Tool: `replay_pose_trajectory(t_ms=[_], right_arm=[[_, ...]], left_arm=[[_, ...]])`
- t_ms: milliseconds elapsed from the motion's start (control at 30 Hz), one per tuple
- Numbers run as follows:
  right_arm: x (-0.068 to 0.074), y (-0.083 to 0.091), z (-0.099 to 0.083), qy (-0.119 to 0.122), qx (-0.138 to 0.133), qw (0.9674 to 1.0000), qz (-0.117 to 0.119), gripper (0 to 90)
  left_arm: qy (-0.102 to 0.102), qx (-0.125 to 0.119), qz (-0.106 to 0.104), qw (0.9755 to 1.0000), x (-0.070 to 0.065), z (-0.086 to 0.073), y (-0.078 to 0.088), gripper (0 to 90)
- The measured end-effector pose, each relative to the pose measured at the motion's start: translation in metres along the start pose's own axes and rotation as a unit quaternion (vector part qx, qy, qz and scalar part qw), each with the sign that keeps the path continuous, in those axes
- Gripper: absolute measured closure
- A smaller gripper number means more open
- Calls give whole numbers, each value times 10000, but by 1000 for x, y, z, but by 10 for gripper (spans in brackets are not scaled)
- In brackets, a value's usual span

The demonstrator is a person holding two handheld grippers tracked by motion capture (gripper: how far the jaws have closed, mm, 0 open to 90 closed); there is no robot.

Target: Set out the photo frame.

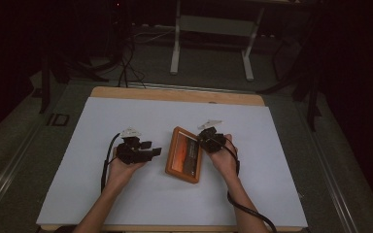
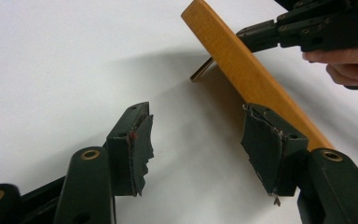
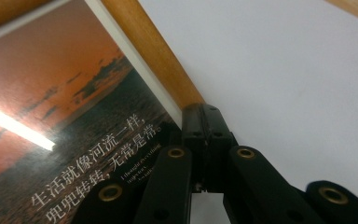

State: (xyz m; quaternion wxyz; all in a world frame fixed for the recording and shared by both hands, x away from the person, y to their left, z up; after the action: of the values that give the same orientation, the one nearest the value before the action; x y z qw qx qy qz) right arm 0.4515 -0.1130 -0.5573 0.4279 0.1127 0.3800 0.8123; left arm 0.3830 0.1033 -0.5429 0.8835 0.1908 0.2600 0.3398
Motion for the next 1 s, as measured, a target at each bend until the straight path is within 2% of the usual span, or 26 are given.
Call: replay_pose_trajectory(t_ms=[367,433,633,900,1000], right_arm=[[-2,-2,-2,-39,54,10000,13,900],[-2,-2,-2,-43,61,10000,18,900],[-2,-2,-2,-99,45,9999,41,900],[-2,-2,-3,-112,27,9999,28,900],[-2,-2,-3,-116,22,9999,29,900]], left_arm=[[-19,-16,-262,9997,-18,4,4,410],[-32,41,-336,9994,-22,3,3,404],[-56,42,-388,9992,-29,2,3,375],[-76,-1,-569,9984,-47,3,2,332],[-11,18,-656,9978,-54,-1,-2,318]])
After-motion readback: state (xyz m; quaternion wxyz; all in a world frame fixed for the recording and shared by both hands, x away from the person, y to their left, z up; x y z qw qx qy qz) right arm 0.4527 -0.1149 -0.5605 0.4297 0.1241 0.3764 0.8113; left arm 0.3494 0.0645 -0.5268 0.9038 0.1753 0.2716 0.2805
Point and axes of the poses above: each handheld gripper's, and its own axes: y roughly backward along the jaws, z roughly out of its top, x roughly to its left, the point moved 7 cm from there along -y, roughly forward along the jaws, and after that the axes turned 3 degrees about -z, right-handed, at the moved point
